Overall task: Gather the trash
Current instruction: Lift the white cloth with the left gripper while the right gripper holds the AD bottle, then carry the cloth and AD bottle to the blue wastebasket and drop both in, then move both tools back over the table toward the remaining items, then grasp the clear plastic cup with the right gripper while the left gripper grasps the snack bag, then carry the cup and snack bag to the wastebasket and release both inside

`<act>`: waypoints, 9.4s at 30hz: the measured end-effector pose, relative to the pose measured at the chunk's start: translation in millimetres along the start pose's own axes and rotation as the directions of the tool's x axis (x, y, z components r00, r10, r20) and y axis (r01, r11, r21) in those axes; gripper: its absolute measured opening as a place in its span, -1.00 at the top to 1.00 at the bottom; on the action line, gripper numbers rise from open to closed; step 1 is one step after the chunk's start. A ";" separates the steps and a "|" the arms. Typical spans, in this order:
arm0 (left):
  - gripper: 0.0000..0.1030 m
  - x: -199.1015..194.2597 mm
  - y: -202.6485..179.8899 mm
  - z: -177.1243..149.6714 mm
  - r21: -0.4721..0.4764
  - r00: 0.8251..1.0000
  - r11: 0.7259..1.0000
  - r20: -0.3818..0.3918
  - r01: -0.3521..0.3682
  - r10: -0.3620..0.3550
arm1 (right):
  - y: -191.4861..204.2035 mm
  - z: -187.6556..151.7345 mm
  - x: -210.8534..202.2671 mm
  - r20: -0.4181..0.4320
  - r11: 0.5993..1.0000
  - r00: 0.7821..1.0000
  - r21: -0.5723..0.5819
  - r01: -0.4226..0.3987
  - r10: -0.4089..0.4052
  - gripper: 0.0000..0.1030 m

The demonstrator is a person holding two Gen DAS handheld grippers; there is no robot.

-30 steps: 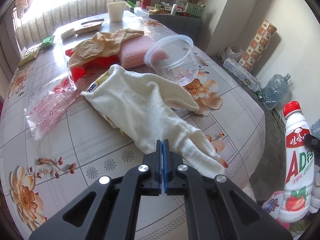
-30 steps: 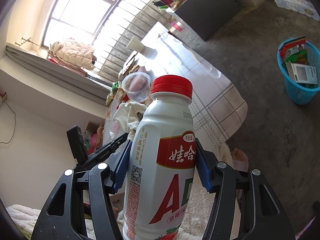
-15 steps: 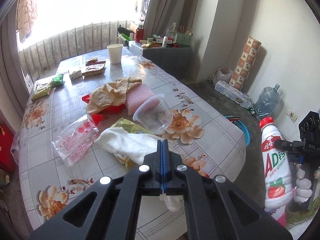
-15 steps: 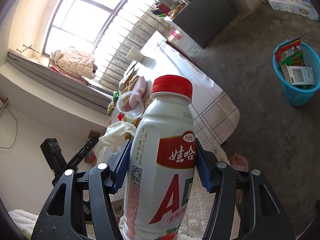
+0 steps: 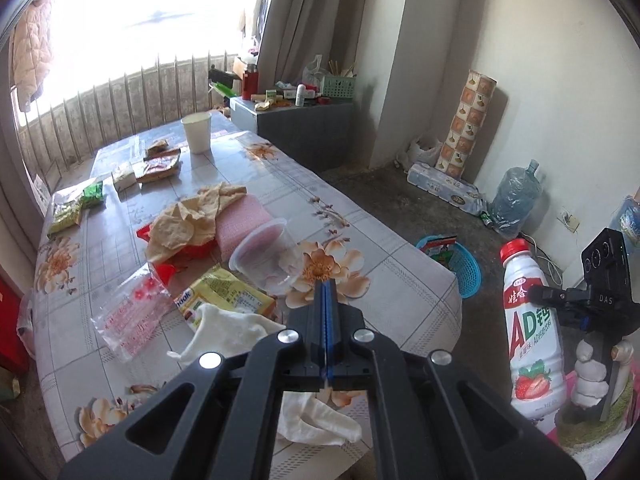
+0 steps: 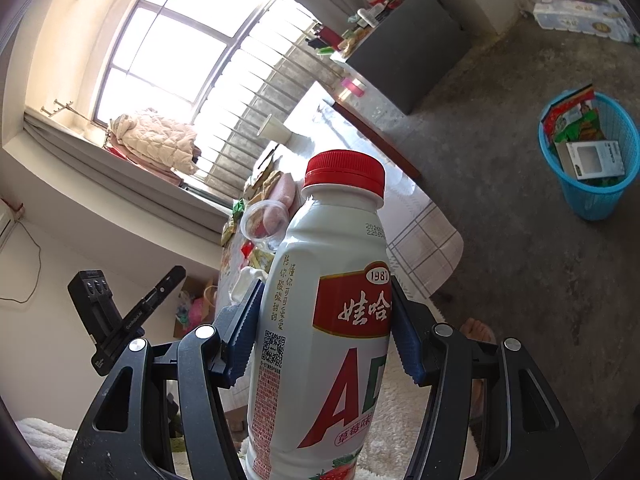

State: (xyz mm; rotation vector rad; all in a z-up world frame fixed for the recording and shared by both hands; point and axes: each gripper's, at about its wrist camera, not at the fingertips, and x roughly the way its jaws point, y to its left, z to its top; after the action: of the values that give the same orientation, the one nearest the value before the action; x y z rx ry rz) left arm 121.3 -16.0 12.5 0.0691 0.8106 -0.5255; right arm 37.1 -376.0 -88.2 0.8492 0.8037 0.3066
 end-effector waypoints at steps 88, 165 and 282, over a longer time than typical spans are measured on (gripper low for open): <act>0.05 470.8 -392.1 91.3 0.120 0.774 0.925 -0.591 0.362 -0.226 | -229.1 20.3 -93.5 0.246 0.726 0.769 0.577 0.373 -0.591 -0.09; -0.29 9.8 93.3 -25.7 -0.302 0.996 0.950 -0.011 -0.084 0.085 | 81.0 10.4 91.2 0.128 0.936 0.978 -0.294 0.194 -0.163 -0.82; 1.00 61.1 77.1 -22.2 -0.303 0.981 0.934 -0.014 -0.190 0.195 | 107.6 14.0 145.0 -0.044 0.892 0.990 -0.441 0.098 -0.131 0.91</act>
State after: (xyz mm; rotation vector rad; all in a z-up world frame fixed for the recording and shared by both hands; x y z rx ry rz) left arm 177.6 31.0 -56.7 -0.1383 0.8508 -0.2115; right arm 152.0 -236.7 -73.7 0.3654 0.8076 0.3977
